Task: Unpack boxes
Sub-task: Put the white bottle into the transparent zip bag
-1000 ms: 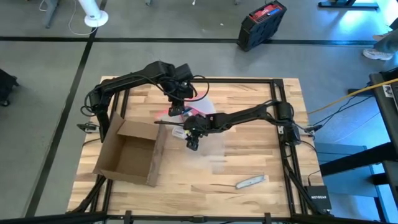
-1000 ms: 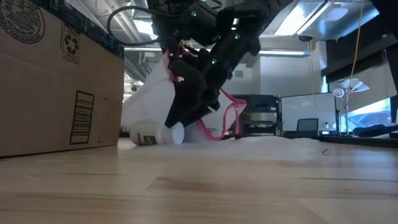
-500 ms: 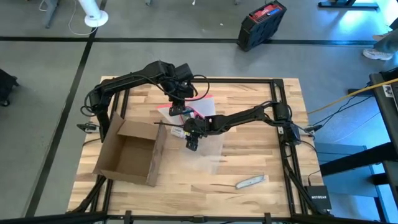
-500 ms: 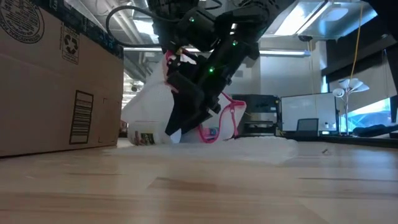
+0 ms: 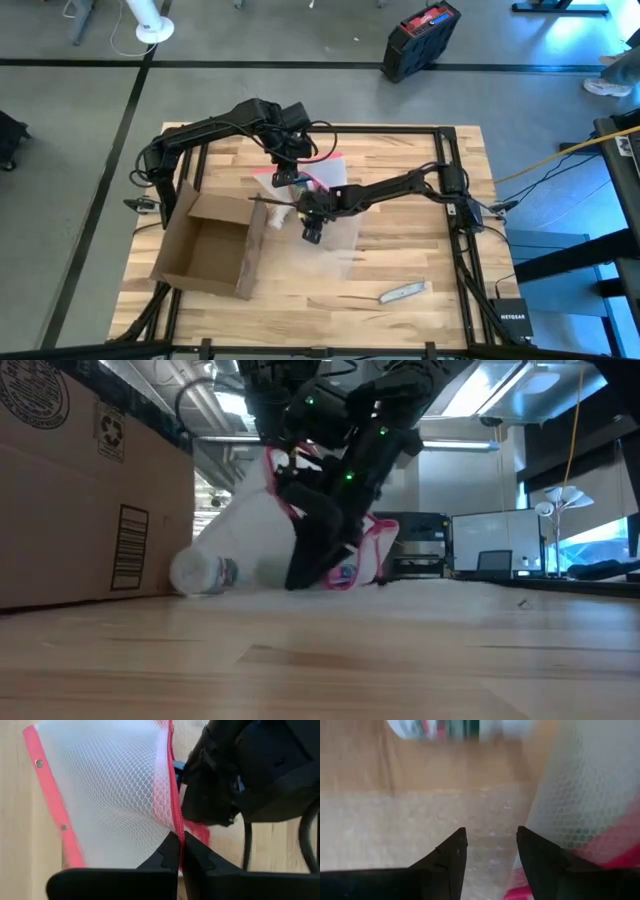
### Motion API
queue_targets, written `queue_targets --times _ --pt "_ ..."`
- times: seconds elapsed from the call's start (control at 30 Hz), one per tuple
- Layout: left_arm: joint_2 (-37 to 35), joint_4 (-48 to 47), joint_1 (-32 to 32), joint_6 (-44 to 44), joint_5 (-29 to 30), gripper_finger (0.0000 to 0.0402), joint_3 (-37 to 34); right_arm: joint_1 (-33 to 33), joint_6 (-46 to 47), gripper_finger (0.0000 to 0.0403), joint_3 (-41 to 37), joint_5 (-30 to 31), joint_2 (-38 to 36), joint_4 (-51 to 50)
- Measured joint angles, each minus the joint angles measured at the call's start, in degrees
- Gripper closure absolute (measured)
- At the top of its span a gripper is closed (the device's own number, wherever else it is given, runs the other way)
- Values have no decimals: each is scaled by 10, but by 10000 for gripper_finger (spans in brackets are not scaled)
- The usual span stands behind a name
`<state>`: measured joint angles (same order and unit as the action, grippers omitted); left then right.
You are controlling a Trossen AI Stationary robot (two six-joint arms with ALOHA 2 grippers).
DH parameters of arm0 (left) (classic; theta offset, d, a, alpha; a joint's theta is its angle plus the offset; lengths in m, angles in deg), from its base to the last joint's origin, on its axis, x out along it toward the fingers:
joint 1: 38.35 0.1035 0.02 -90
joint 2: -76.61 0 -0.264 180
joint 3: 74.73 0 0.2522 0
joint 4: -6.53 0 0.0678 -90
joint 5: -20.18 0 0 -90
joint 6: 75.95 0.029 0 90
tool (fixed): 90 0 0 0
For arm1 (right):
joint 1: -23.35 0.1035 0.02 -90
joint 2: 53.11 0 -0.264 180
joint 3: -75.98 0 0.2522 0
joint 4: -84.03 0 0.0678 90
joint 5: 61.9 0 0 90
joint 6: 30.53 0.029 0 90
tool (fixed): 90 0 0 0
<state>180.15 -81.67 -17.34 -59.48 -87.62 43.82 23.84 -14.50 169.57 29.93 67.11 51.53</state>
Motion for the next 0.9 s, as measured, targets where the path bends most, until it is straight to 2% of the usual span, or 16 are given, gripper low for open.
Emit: queue_targets --times 0.13,0.23,0.47,0.57,0.8,0.9 --pt "0 -1 0 0 -1 401 0 14 -2 255 0 -29 -7 -42" --pt "0 0 0 0 -2 401 0 26 -23 269 -1 -53 -15 -34" --pt "0 2 0 2 -1 401 0 33 2 269 0 -105 -33 89" --pt "0 3 0 2 0 401 0 31 34 247 0 -99 -33 135" --pt "0 16 0 2 0 401 0 22 76 149 0 -52 -33 177" --pt "0 26 0 -5 -8 401 0 21 77 119 0 -22 -32 187"
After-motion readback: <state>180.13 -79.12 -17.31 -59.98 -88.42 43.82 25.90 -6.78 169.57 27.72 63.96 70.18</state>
